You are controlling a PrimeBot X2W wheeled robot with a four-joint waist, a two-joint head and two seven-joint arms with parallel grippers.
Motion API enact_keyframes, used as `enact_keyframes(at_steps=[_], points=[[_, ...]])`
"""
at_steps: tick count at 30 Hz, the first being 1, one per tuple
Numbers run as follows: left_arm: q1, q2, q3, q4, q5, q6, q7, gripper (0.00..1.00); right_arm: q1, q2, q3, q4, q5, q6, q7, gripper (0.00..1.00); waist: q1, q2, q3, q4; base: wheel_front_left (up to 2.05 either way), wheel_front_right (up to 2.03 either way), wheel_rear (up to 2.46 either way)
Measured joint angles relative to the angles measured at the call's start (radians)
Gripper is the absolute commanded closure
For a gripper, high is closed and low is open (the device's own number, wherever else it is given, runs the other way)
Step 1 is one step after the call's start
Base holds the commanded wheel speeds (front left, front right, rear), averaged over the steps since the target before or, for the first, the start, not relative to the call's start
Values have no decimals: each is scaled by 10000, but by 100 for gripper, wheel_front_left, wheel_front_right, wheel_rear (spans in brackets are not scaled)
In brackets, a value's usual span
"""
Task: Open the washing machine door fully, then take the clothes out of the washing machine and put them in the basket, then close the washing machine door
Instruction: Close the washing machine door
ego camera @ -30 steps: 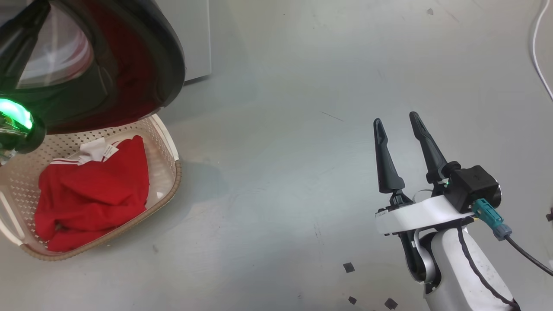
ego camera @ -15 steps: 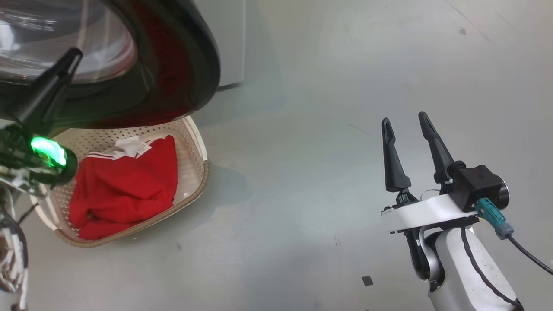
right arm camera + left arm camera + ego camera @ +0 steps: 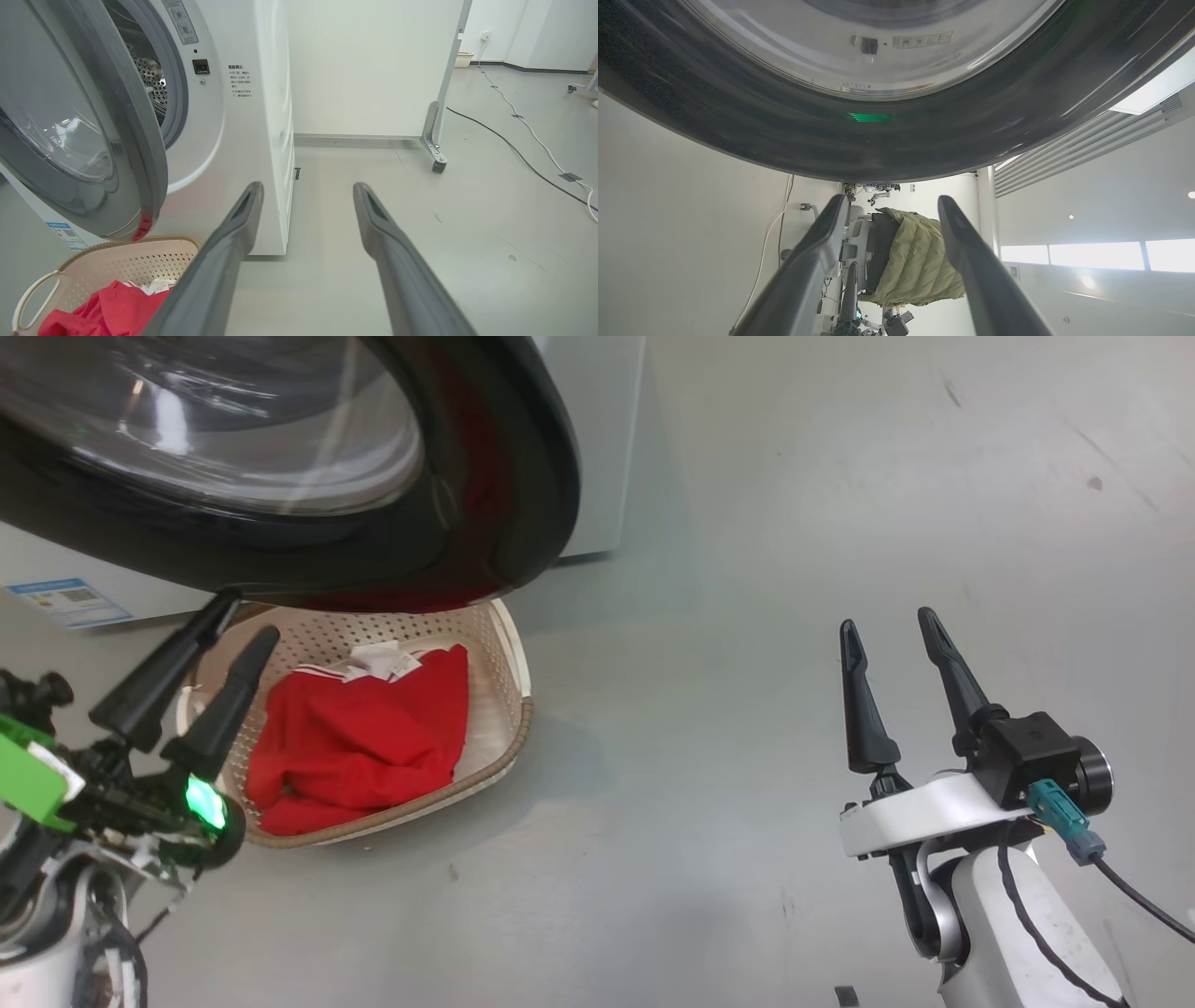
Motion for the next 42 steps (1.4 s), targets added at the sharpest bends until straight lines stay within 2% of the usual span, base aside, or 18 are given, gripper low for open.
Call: enact_keyframes(at_steps=[5, 15, 23, 28, 39, 41, 42], points=[[741, -171, 54, 2, 487, -71, -253, 0, 163, -42, -111, 100, -73, 25, 0, 0, 0, 0, -304, 425, 0, 0, 0], [2080, -997, 414, -56, 619, -75, -888, 0, 756, -44, -316, 428, -84, 153, 0, 0, 0, 0, -1052, 1084, 0, 0, 0], [2839, -1212, 721, -596, 1289, -75, -1544, 0, 1210, -36, -414, 617, -88, 278, 0, 0, 0, 0, -1688, 1444, 0, 0, 0], [3297, -1227, 763, -907, 1962, -75, -1873, 0, 1410, -23, -433, 700, -104, 326, 0, 0, 0, 0, -2056, 1542, 0, 0, 0], [3568, -1310, 842, -1902, 3421, -75, -3363, 0, 1642, -4, -579, 719, -104, 416, 0, 0, 0, 0, -2532, 1412, 0, 0, 0], [3568, -1313, 713, -2240, 4238, -77, -3800, 0, 1651, 4, -660, 658, -105, 416, 0, 0, 0, 0, -2597, 1368, 0, 0, 0], [3568, -1313, 713, -2240, 4238, -77, -3800, 0, 1651, 4, -660, 658, -105, 416, 0, 0, 0, 0, -2597, 1368, 0, 0, 0]])
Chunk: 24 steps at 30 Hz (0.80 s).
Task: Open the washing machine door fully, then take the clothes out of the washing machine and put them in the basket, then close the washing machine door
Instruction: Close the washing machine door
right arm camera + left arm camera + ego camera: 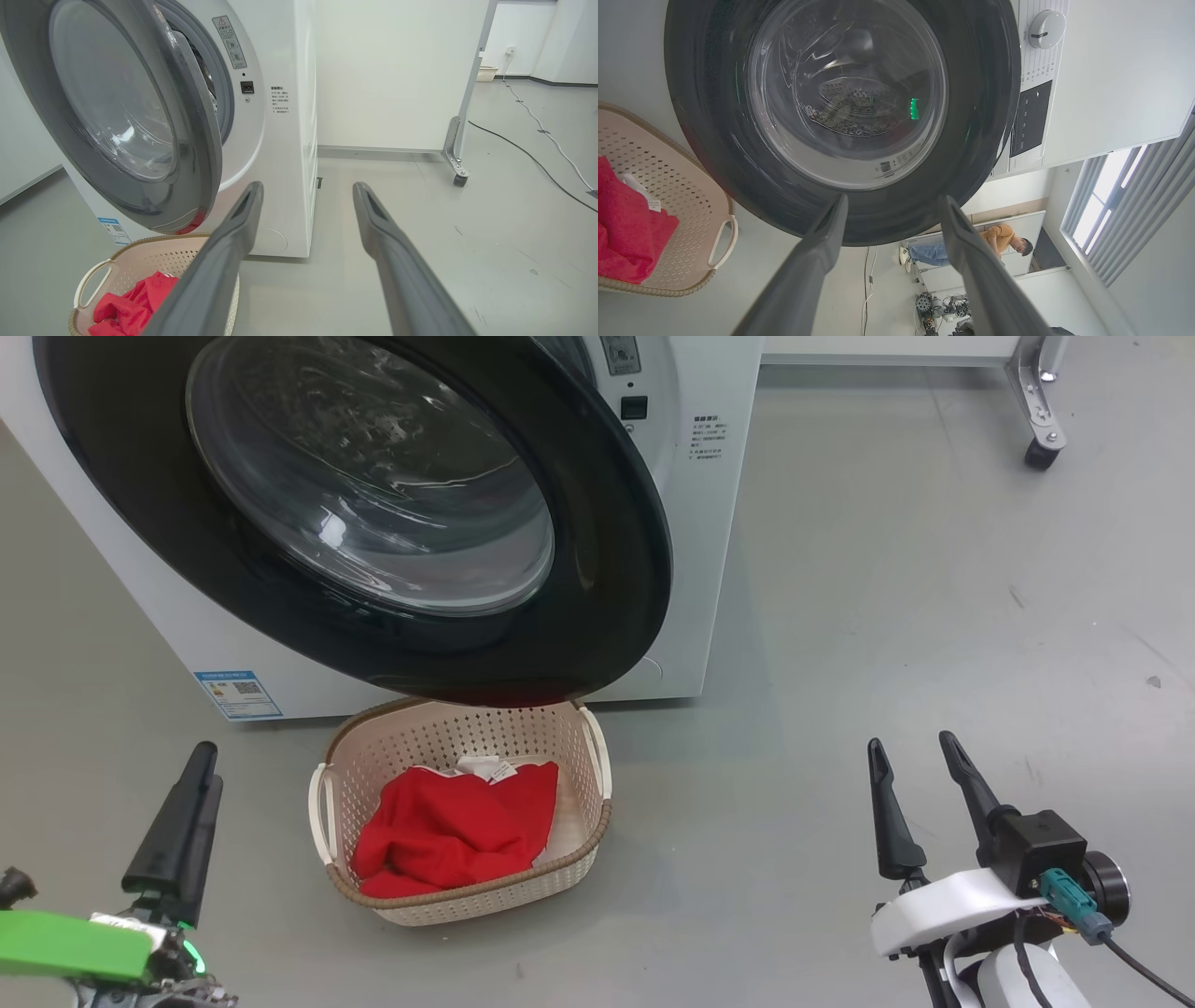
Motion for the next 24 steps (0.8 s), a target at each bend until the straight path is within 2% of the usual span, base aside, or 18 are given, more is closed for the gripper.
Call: enact_keyframes(at_steps=[2, 5, 9, 10, 11, 17, 24], points=[[-3, 0, -119, -238, 405, 0, -316, 0, 0, -2, -63, -23, 0, 0, 0, 0, 0, 0, -20, -18, 0, 0, 0], [-2, 15, -328, -610, 1946, 0, -825, 0, 3, 2, -109, -36, -10, 0, 0, 0, 0, 0, -55, -36, 0, 0, 0], [-2, 349, -696, -1085, 3668, 0, -1482, 0, 35, 6, -192, -79, -56, 2, 0, 0, 0, 0, -101, -42, 0, 0, 0], [2, 548, -871, -1223, 4587, 0, -1848, 0, 84, 8, -224, -86, -59, 2, 0, 0, 0, 0, -128, -38, 0, 0, 0], [2, 548, -871, -1223, 4587, 0, -1848, 0, 84, 8, -224, -86, -59, 2, 0, 0, 0, 0, -128, -38, 0, 0, 0], [208, 1160, -1402, -1271, 7346, -6, -2878, 0, 173, 21, -357, -98, -73, 31, 0, 0, 0, 0, -283, 13, 0, 0, 0], [717, 1323, -1908, -959, 9662, 35, -3708, 0, 450, 29, -385, -96, -219, 44, 0, 0, 0, 0, -585, 126, 0, 0, 0]])
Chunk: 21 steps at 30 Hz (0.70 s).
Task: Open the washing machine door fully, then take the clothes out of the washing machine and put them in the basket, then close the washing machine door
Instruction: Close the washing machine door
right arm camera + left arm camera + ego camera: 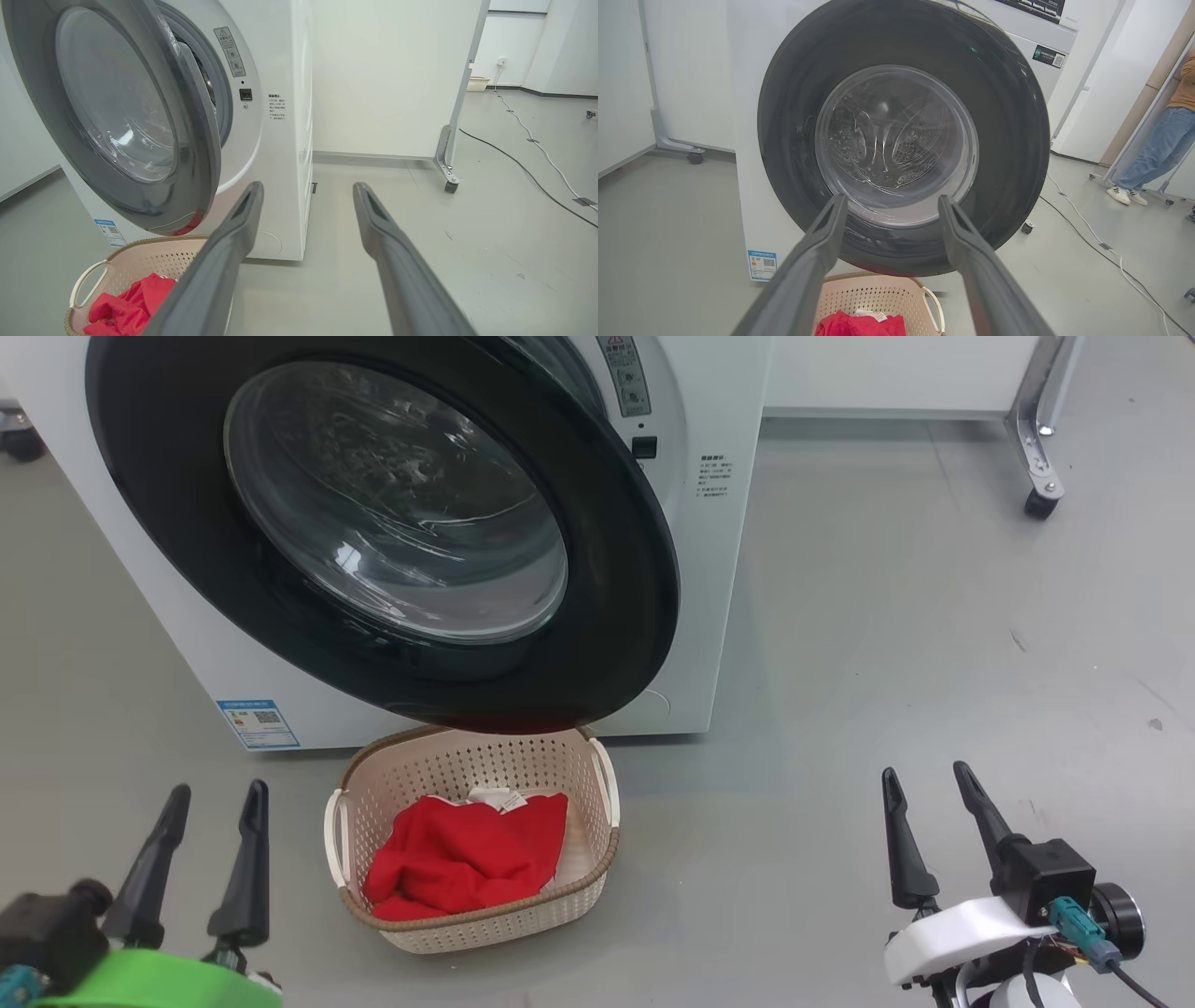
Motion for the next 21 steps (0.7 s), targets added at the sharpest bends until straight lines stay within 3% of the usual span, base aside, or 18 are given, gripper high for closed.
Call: enact_keyframes(at_steps=[7, 21], points=[[764, 142, -516, 570, 1730, 698, -543, 0, 286, 12, 82, 46, -27, 90, 0, 0, 0, 0, -261, 53, 0, 0, 0], [1034, -286, -1204, 1530, 2654, 1340, -1243, 0, 546, 17, 153, 155, -27, 173, 0, 0, 0, 0, -405, 18, 0, 0, 0]])
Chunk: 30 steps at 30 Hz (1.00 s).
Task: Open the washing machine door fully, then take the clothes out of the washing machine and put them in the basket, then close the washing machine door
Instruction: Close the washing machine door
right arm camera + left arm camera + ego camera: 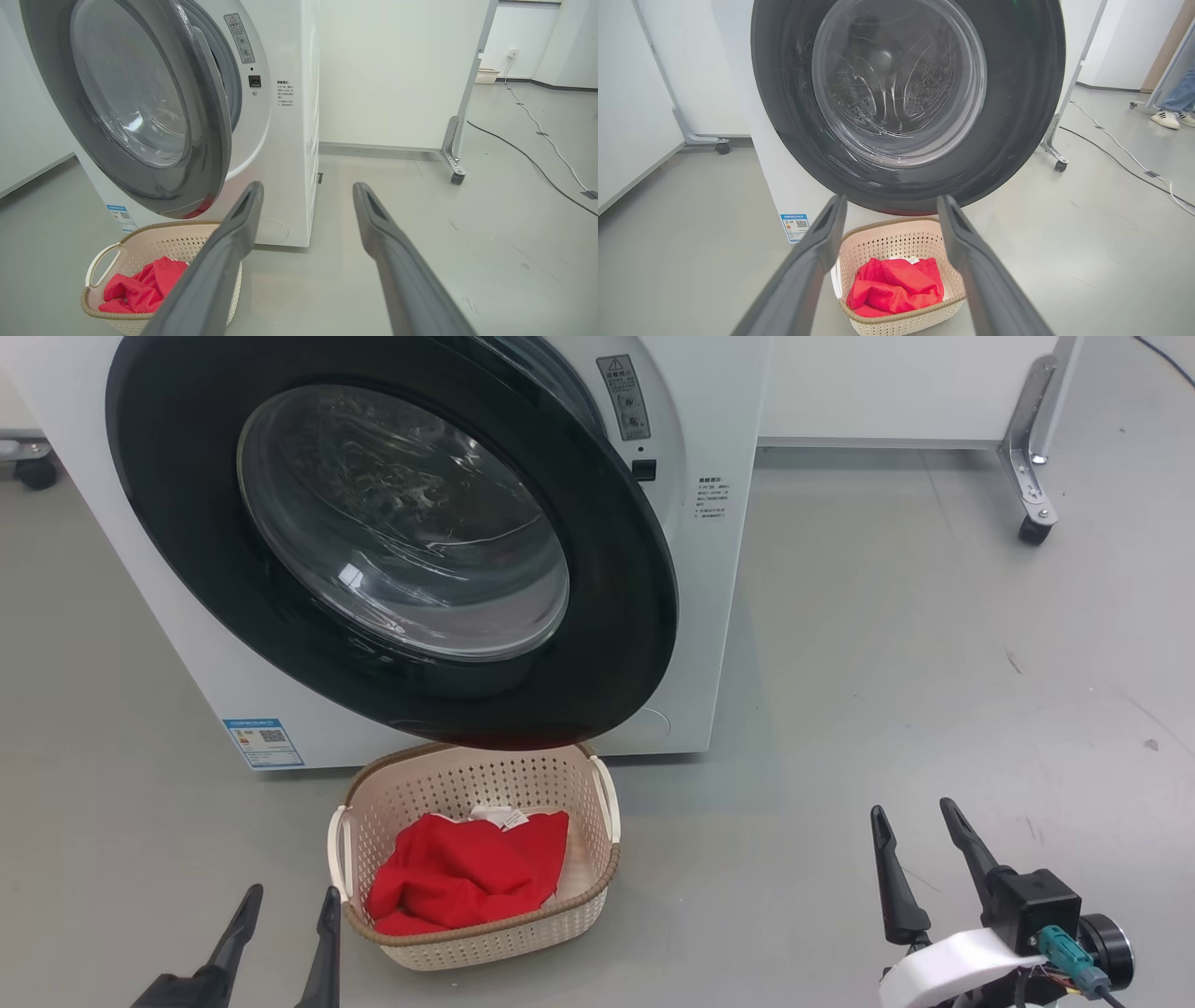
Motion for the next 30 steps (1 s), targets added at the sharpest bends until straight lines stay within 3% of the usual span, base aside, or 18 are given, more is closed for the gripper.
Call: enact_keyframes(at_steps=[15, 30], points=[[3, -188, -117, 428, 194, 301, -410, 0, 171, 15, 36, 25, 0, 2, 0, 0, 0, 0, -36, 60, 0, 0, 0], [1, -305, -184, 719, 213, 318, -581, 0, 172, 21, 40, 21, 0, 4, 0, 0, 0, 0, -22, 26, 0, 0, 0]])
